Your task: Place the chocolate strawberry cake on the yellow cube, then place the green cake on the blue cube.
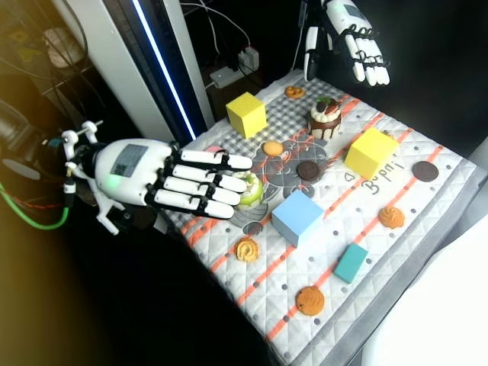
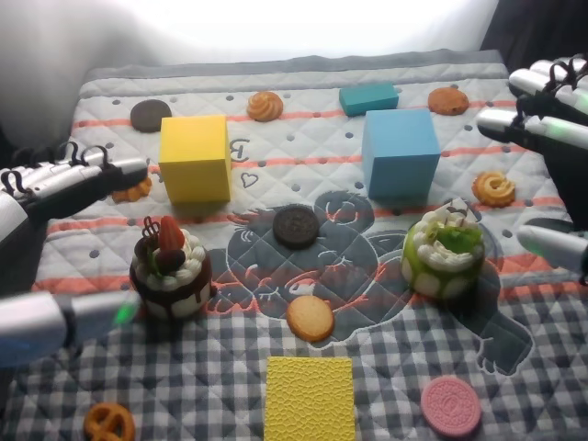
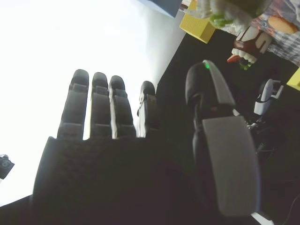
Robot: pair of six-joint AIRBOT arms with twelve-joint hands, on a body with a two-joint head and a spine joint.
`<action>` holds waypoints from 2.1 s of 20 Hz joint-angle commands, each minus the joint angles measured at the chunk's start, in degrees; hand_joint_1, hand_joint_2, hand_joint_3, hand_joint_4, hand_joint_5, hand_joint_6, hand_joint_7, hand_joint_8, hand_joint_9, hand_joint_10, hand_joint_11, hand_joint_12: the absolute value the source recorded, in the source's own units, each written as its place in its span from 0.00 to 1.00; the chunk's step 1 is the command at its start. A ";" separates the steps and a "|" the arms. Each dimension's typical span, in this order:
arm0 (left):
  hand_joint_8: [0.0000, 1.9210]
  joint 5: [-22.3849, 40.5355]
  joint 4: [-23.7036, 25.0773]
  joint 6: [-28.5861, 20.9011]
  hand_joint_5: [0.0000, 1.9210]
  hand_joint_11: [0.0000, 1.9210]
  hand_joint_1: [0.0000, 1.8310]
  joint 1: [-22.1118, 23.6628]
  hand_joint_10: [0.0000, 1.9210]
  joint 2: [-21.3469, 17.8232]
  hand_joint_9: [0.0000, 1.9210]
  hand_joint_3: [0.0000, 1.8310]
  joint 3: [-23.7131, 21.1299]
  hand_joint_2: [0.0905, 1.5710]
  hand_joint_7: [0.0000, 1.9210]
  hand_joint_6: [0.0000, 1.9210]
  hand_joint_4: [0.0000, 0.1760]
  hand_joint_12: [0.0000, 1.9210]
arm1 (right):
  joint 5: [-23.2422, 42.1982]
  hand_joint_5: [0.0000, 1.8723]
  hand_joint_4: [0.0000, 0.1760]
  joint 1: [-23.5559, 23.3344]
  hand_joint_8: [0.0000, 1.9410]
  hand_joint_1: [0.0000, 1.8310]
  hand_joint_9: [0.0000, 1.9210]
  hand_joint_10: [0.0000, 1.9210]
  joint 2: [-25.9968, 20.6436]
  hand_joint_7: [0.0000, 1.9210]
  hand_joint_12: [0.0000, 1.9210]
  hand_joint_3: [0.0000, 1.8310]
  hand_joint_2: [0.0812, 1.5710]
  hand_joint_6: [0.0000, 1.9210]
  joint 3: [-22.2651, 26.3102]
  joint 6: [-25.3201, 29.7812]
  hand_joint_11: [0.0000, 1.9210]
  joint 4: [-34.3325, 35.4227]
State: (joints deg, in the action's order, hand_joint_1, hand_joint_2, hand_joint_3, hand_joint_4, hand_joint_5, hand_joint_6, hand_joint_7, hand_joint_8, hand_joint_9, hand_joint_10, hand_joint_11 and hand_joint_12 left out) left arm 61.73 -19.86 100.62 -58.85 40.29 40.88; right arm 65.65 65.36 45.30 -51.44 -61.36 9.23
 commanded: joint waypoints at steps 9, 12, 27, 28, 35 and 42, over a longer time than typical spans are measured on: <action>0.00 3.61 1.16 -0.20 0.08 0.00 0.24 2.90 0.00 0.58 0.09 0.00 1.78 0.56 0.07 0.00 1.00 0.50 | 6.94 0.19 0.45 -0.81 0.00 0.12 0.07 0.01 -0.20 0.07 0.31 0.00 0.77 0.00 0.02 0.15 0.01 0.22; 0.00 -0.33 1.91 -0.18 0.12 0.00 0.39 5.39 0.01 2.71 0.12 0.00 3.69 0.46 0.09 0.00 1.00 0.59 | 6.95 0.19 0.42 -0.82 0.00 0.11 0.08 0.01 -0.21 0.08 0.32 0.00 0.77 0.00 0.02 0.15 0.02 0.22; 0.01 -9.82 -0.29 7.96 0.11 0.00 0.43 11.23 0.01 8.61 0.22 0.00 8.81 0.46 0.19 0.00 1.00 0.65 | 6.95 0.18 0.82 -0.76 0.00 0.13 0.08 0.01 -0.41 0.08 0.30 0.00 0.76 0.00 0.19 0.15 0.01 0.21; 0.01 -10.70 -0.43 8.81 0.11 0.01 0.44 11.66 0.01 8.77 0.23 0.00 8.99 0.46 0.20 0.00 1.00 0.65 | 6.95 0.18 0.83 -0.73 0.00 0.13 0.08 0.00 -0.41 0.07 0.30 0.00 0.77 0.00 0.21 0.15 0.00 0.21; 0.01 -14.63 -0.75 8.83 0.27 0.05 0.51 13.59 0.03 10.53 0.36 0.00 11.50 0.51 0.36 0.01 0.60 0.77 | 6.95 0.19 0.84 -0.53 0.00 0.15 0.07 0.00 -0.41 0.08 0.29 0.00 0.77 0.00 0.30 0.19 0.01 0.21; 0.18 -14.87 -1.06 8.82 0.49 0.11 0.59 14.55 0.74 12.14 0.30 0.00 12.37 0.55 0.52 0.00 0.00 0.91 | 6.95 0.20 0.81 -0.34 0.00 0.14 0.10 0.01 -0.41 0.10 0.30 0.00 0.77 0.00 0.33 0.45 0.02 0.21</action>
State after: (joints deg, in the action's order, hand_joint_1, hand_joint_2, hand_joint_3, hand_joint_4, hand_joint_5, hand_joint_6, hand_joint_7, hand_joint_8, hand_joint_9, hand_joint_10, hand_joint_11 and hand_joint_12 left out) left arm 41.82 -22.15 109.51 -44.69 52.40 53.15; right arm 65.65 65.39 45.17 -51.05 -61.32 9.19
